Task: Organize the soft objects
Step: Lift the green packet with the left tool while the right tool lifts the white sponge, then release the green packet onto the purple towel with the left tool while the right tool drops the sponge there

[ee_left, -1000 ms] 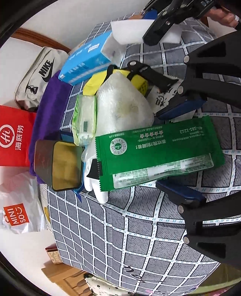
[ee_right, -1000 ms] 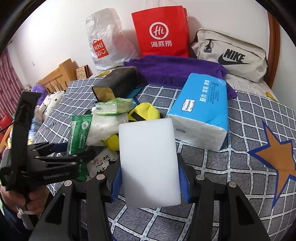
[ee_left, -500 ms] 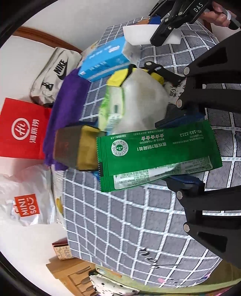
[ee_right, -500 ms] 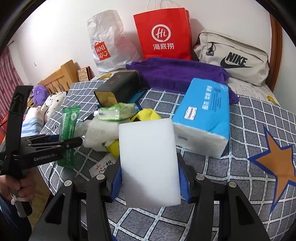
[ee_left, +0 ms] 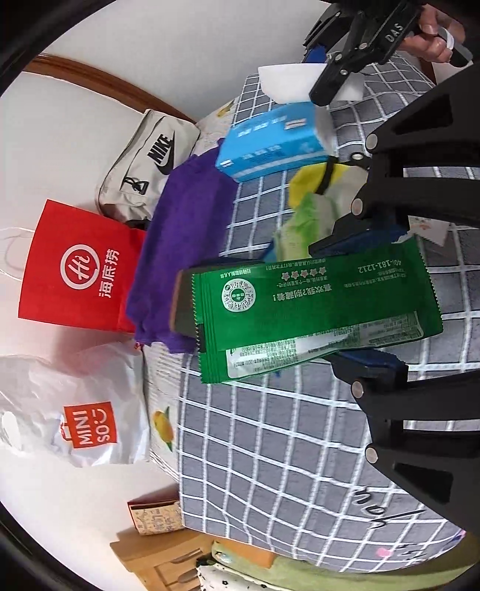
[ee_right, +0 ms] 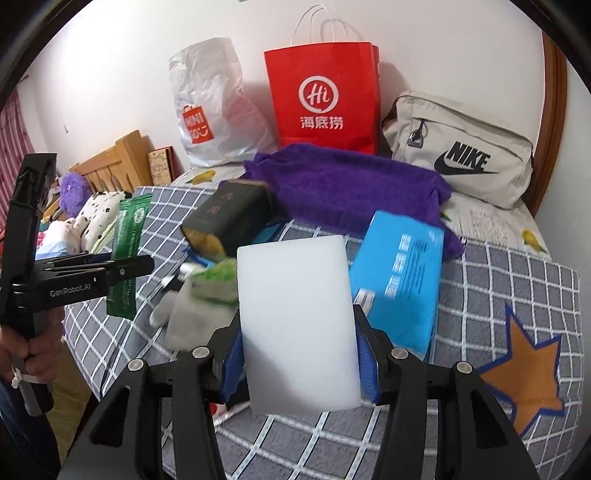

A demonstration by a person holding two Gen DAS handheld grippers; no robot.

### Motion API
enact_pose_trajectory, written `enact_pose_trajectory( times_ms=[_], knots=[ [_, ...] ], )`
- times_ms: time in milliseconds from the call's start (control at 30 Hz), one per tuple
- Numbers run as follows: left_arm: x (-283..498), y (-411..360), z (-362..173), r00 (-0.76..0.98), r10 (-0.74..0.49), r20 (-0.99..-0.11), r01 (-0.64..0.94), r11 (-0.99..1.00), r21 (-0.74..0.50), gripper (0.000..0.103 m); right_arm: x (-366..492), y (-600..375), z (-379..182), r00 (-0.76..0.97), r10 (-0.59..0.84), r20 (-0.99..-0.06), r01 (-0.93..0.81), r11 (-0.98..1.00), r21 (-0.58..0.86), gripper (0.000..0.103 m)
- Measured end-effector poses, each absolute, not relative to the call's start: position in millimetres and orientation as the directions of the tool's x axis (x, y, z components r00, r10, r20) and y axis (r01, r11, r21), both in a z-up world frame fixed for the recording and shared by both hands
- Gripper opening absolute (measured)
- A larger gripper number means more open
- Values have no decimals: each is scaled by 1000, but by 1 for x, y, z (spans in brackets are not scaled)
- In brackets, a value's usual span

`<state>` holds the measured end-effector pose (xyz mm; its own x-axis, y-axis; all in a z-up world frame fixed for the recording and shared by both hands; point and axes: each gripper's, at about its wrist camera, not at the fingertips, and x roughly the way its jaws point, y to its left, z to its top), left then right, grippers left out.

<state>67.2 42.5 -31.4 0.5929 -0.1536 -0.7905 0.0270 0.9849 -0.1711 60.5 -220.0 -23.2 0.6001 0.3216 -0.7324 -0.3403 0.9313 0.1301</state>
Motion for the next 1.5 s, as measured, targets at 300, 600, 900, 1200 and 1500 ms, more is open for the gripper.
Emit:
enact_pose_trajectory(
  times_ms=[300,600,900,1200,1500],
  knots=[
    [116,63,-18,602,-133,-787,3,986,-165,43,115,-232,-12,617,261,-742,-291,952,93,51],
    [177,65,-14,595,-148,-790,31,986,-162,43,179,-254,-1,636,220,-739,-239,967,82,51],
    [234,51,-21,569,-171,-804,72,985,-159,43,230,-269,-2,635,187,-750,-193,978,80,51],
    [289,38,-29,531,-148,-835,94,989,-115,43,284,-274,-17,604,190,-774,-191,977,91,51],
    [342,24,-49,469,-165,-868,138,984,-113,43,340,-264,-48,535,172,-827,-190,978,80,51]
  ],
)
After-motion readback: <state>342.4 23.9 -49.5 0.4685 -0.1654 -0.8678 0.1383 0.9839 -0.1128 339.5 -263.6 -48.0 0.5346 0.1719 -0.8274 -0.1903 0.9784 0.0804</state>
